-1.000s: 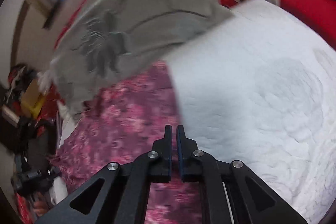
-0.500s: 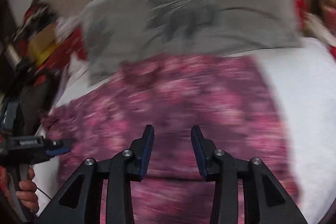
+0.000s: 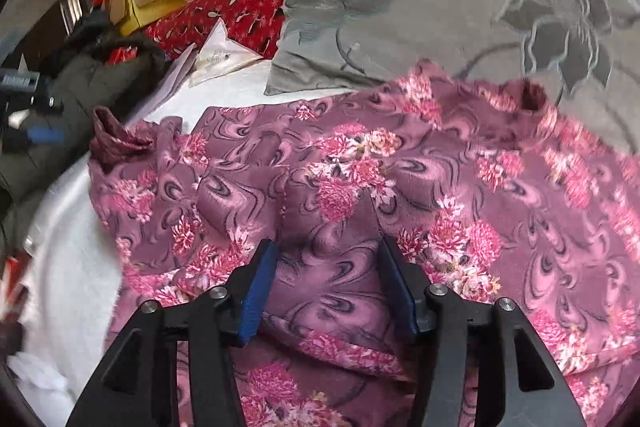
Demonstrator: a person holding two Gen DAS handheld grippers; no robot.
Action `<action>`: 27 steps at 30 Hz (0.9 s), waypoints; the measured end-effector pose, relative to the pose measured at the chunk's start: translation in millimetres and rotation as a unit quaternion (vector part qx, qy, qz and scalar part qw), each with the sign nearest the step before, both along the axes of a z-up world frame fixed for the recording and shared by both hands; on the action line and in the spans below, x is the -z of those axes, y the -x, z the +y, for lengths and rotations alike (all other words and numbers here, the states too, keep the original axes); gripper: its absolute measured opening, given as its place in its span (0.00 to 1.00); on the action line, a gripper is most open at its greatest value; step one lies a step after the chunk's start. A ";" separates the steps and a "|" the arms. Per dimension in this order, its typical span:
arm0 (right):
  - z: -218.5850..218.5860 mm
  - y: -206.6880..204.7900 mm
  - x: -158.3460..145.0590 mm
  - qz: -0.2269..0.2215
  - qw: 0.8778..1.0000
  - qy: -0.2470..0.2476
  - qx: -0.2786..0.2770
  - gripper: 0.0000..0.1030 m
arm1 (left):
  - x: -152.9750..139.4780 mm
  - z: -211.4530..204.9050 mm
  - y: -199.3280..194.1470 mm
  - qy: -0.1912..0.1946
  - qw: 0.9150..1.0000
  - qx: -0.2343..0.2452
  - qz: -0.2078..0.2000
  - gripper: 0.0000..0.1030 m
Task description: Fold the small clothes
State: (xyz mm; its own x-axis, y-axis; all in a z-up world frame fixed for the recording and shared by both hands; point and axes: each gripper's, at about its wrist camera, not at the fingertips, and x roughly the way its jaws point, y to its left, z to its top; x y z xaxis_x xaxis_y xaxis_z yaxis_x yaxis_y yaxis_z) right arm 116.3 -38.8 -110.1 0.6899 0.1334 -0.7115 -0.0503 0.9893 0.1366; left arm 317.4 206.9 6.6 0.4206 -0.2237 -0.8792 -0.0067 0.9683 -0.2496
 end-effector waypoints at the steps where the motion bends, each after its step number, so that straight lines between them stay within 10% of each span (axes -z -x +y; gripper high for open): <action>1: 0.5 -0.1 0.0 0.001 1.000 0.004 -0.002 0.57 | 1.8 -6.8 -3.0 -0.008 1.000 0.021 -0.001 0.54; 5: -6.5 0.4 1.0 -0.002 1.000 -0.021 -0.006 0.58 | -0.3 -32.3 -4.5 -0.092 0.988 0.121 -0.035 0.56; 12: -11.3 -0.7 3.0 -0.006 0.999 -0.043 -0.008 0.60 | 24.5 -64.9 -17.1 -0.225 0.943 0.245 -0.032 0.57; 18: -14.6 -1.6 4.5 -0.008 0.998 -0.059 -0.011 0.61 | 48.6 -83.7 -35.1 -0.254 0.926 0.278 -0.012 0.58; 23: -16.2 -1.0 5.3 -0.010 0.998 -0.065 -0.012 0.62 | 63.6 -86.8 -35.7 -0.252 0.924 0.287 -0.003 0.59; 27: -16.0 -1.1 5.6 -0.011 0.998 -0.066 -0.014 0.63 | 61.0 -73.3 -42.2 -0.173 0.955 0.241 0.010 0.21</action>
State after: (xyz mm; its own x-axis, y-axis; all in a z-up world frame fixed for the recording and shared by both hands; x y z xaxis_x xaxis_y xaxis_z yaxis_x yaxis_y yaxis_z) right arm 117.4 -54.8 -115.8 0.6994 0.2447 -0.6715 -0.0821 0.9608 0.2647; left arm 359.5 133.6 -54.4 0.3240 -0.0822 -0.9425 0.4586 0.8850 0.0805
